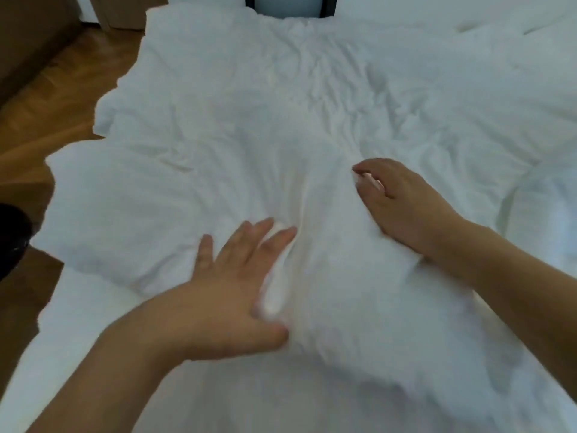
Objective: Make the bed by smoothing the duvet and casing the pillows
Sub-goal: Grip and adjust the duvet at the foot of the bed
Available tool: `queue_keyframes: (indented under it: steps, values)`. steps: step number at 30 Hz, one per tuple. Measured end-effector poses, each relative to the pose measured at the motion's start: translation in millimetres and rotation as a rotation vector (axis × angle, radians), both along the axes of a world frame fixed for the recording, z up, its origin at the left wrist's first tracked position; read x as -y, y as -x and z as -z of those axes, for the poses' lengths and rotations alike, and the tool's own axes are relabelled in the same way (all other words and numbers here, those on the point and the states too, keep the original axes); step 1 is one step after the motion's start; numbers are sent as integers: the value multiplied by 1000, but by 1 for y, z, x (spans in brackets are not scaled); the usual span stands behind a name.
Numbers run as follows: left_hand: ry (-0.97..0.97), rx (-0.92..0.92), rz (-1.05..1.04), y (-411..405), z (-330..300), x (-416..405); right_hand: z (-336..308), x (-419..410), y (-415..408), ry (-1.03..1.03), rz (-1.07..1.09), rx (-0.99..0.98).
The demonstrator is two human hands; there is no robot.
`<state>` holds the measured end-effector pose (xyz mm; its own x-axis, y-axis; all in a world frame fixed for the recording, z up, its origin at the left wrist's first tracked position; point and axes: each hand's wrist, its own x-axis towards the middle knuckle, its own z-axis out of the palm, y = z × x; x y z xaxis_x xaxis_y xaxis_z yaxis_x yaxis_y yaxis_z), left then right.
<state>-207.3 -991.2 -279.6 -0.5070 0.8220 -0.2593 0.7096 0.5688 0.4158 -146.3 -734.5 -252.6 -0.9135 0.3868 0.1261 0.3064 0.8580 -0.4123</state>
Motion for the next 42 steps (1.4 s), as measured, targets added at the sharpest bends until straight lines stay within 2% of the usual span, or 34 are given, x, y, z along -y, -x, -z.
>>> queue_keyframes:
  steps: [2, 4, 7, 9, 11, 13, 14, 15, 16, 18, 21, 24, 27, 30, 33, 34, 35, 37, 38, 40, 42]
  values:
    - [178, -148, 62, -18, 12, 26, -7, 18, -38, -129, -83, -83]
    - [60, -371, -77, -17, 12, 31, -16, 41, -69, -237, -208, -78]
    - [-228, -639, -295, 12, -6, 8, -25, 71, -86, -298, -330, 191]
    - [-401, -798, -398, 27, -35, -24, -23, 78, -76, -328, -308, 345]
    - [-521, -919, -532, 36, -52, -58, -26, 69, -52, -306, -238, 350]
    - [-605, -1026, -636, 38, -49, -82, -34, 38, -21, -186, -120, 325]
    - [-668, -1074, -594, 36, -41, -90, -38, 18, -6, -118, -37, 308]
    - [-728, -1091, -466, 31, -31, -95, -39, -3, 9, -69, 43, 275]
    - [-762, -1056, -308, 25, -20, -96, -39, -23, 23, -56, 102, 251]
    - [-647, -911, -135, 17, 1, -94, -32, -54, 45, -96, 172, 239]
    - [-292, -764, -228, 28, 30, -92, -17, -81, 69, -118, 222, 220]
    - [-111, -756, -288, 48, 36, -105, 1, -93, 84, -137, 251, 258]
    - [-77, -676, -256, 76, 35, -130, 8, -98, 91, -238, 257, 301]
    - [-112, -540, -171, 112, 38, -152, 3, -96, 93, -422, 241, 299]
    - [-201, -474, -156, 134, 42, -164, -21, -74, 87, -689, 114, 54]
    - [-239, -433, -133, 137, 41, -167, -31, -63, 80, -720, 29, -39]
    - [-277, -362, -108, 138, 36, -167, -40, -50, 71, -689, -67, -47]
    - [-321, -251, -86, 138, 13, -163, -42, -19, 45, -598, -225, 200]
    - [-295, -246, -96, 139, 0, -160, -35, -7, 33, -621, -252, 357]
    - [-224, -315, -142, 140, -28, -153, -14, 8, 20, -740, -250, 603]
    - [-188, -450, -175, 132, -55, -149, 1, 7, 18, -788, -225, 633]
